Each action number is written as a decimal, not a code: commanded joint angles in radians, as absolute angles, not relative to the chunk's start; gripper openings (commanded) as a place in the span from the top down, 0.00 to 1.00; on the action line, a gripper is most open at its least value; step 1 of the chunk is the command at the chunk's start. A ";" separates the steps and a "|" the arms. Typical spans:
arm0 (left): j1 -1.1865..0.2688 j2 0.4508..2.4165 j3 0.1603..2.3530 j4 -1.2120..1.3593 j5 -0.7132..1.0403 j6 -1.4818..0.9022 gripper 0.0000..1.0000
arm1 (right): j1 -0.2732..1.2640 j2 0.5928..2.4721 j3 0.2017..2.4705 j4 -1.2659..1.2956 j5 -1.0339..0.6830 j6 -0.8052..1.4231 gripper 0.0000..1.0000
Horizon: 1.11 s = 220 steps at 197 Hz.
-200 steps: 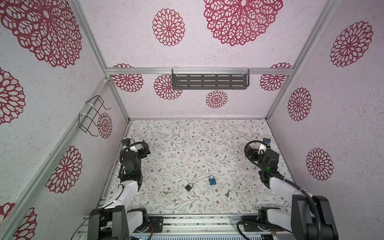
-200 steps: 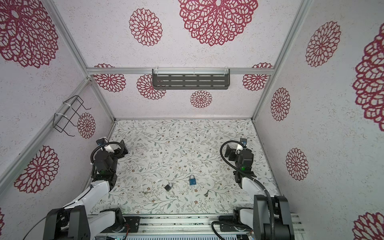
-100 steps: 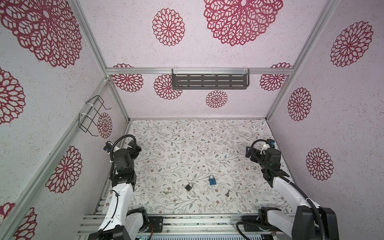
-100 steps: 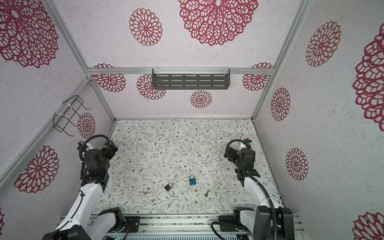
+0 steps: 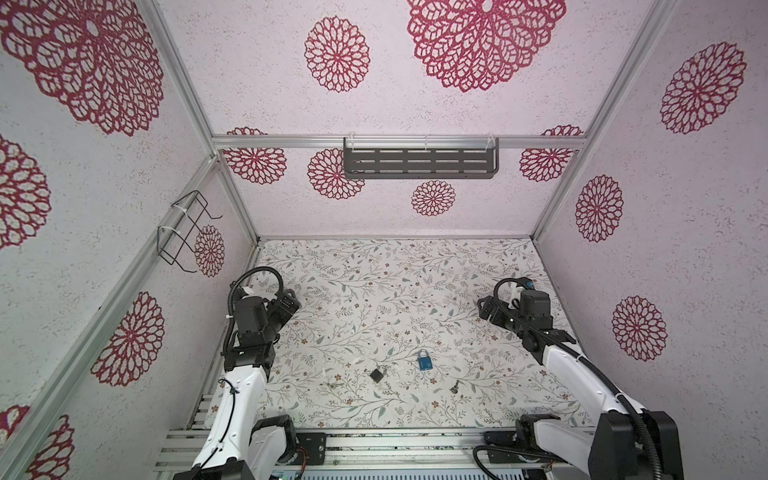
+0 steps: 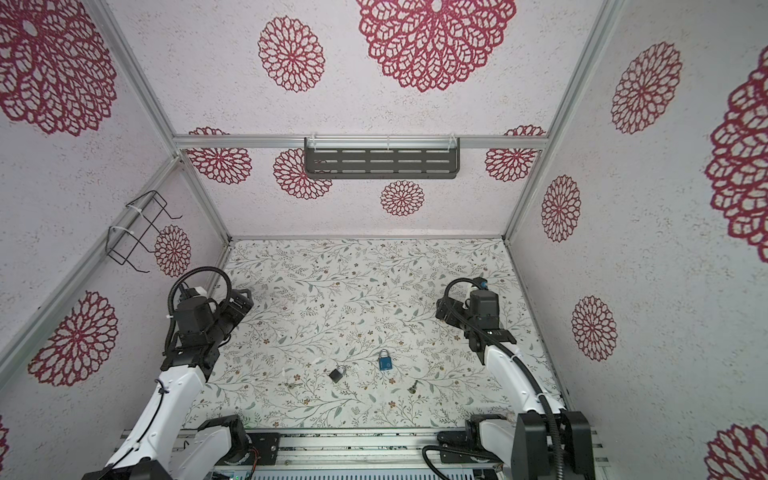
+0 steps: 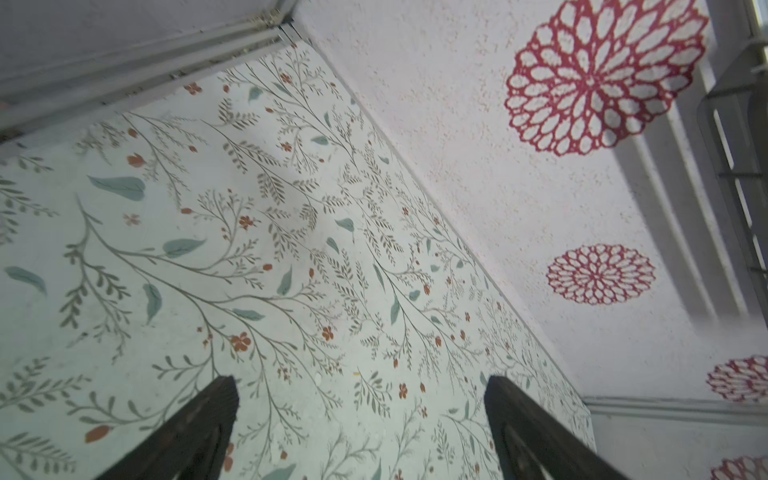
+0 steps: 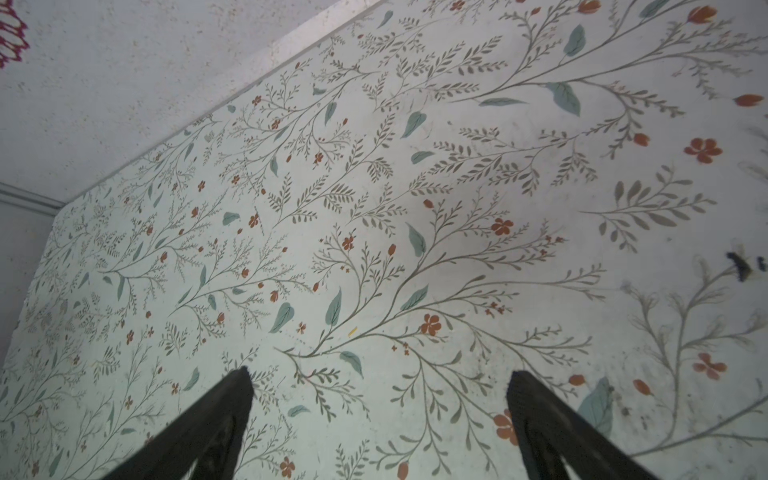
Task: Unlock with the key
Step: 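Move both grippers forward over the padlocks and silver key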
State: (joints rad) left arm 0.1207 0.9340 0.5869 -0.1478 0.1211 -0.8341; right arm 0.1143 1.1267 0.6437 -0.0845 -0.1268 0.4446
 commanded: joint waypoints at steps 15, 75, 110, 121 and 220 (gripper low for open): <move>-0.046 0.914 0.632 -0.244 0.163 -0.854 0.03 | 0.239 1.133 0.719 -0.288 -0.066 0.429 0.01; -0.323 0.900 0.647 -0.281 0.113 -0.944 0.02 | 0.410 1.114 0.736 -0.466 -0.031 0.489 0.02; -0.476 0.914 0.655 -0.281 0.046 -0.999 0.03 | 0.512 1.097 0.731 -0.534 -0.019 0.538 0.06; -0.520 0.920 0.658 -0.284 0.015 -1.014 0.02 | 0.543 1.094 0.727 -0.553 -0.017 0.558 0.07; -0.800 1.051 0.664 -0.173 -0.109 -1.150 0.02 | 0.777 1.080 0.662 -0.657 0.065 0.684 0.22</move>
